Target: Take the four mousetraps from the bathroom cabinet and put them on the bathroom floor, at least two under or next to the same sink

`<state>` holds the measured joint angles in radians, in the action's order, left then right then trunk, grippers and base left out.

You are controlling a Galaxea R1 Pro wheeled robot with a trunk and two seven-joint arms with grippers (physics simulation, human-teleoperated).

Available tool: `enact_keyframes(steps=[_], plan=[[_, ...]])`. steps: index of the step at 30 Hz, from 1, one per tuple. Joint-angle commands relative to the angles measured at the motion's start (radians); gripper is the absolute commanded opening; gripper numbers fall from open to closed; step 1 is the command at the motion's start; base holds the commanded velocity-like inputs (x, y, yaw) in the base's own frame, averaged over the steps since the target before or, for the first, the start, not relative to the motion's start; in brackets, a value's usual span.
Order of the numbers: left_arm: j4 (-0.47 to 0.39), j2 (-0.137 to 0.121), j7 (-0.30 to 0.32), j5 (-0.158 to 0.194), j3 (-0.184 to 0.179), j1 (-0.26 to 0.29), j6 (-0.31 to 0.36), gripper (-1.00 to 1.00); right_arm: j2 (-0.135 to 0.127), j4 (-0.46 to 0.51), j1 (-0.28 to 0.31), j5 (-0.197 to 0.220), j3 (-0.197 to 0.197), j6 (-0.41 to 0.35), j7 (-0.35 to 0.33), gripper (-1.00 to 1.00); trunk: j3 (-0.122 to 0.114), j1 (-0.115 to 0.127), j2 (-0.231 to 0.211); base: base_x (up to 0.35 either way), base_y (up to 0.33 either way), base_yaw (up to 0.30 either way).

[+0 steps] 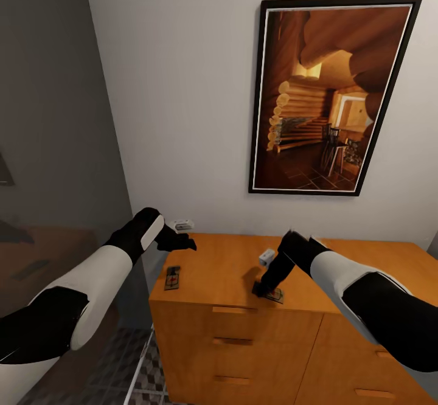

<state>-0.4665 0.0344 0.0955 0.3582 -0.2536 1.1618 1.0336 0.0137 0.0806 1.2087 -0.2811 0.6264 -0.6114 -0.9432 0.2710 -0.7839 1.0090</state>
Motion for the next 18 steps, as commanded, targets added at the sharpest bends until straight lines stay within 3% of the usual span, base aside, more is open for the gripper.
enact_keyframes(steps=[1,18], plan=[[0.0,-0.001,0.009,-0.007,-0.003,0.001,0.002,1.0,0.0,0.001,-0.002,-0.01,-0.007,-0.006,-0.003,1.0,0.001,0.0,0.001,0.0,0.0,0.0],[-0.001,-0.001,0.009,-0.007,-0.004,0.001,0.003,1.0,0.0,0.001,-0.032,-0.006,-0.008,0.005,0.012,1.0,0.001,0.0,0.001,0.0,0.0,0.0]])
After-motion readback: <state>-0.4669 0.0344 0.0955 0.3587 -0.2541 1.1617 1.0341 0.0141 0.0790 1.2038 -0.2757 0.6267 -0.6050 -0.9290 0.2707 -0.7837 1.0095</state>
